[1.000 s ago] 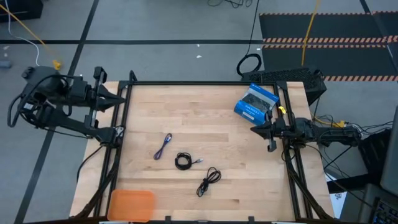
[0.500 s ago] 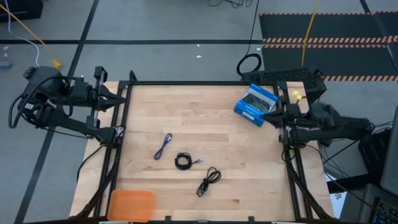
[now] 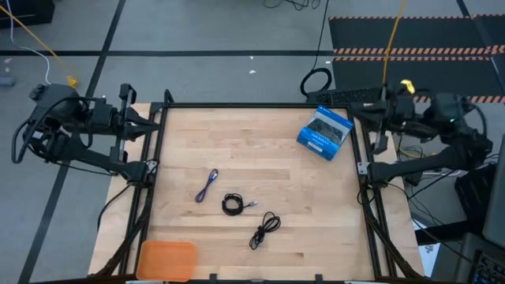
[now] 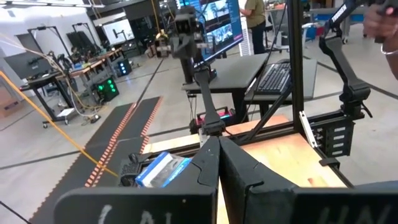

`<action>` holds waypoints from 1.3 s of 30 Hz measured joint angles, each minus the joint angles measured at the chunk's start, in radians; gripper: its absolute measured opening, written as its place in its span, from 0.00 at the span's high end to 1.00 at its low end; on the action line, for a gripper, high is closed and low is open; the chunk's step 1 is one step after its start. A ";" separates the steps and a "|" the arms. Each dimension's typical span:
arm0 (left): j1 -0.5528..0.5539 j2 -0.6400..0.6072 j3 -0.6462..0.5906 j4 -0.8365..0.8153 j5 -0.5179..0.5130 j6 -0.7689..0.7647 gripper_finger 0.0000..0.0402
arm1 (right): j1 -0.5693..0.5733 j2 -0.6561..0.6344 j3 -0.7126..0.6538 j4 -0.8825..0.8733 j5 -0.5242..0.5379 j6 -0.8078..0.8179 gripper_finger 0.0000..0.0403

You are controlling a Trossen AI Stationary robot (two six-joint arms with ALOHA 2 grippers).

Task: Pick and place USB-C Cables
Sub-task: Put the blue patterned cable charger into the orange bin

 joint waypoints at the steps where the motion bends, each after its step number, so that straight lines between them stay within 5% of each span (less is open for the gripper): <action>1: 0.000 0.000 0.000 0.005 0.000 0.000 0.99 | 0.000 0.018 0.032 -0.007 0.000 -0.006 1.00; 14: 0.000 0.020 -0.001 0.028 -0.018 0.031 0.99 | 0.000 0.188 0.275 -0.108 -0.008 -0.081 1.00; 27: 0.000 0.074 -0.001 0.026 -0.018 0.014 0.99 | 0.000 0.215 0.257 -0.130 -0.012 -0.024 1.00; 39: 0.000 0.149 -0.001 -0.042 -0.056 -0.171 0.99 | 0.000 0.218 0.237 -0.119 -0.012 -0.024 1.00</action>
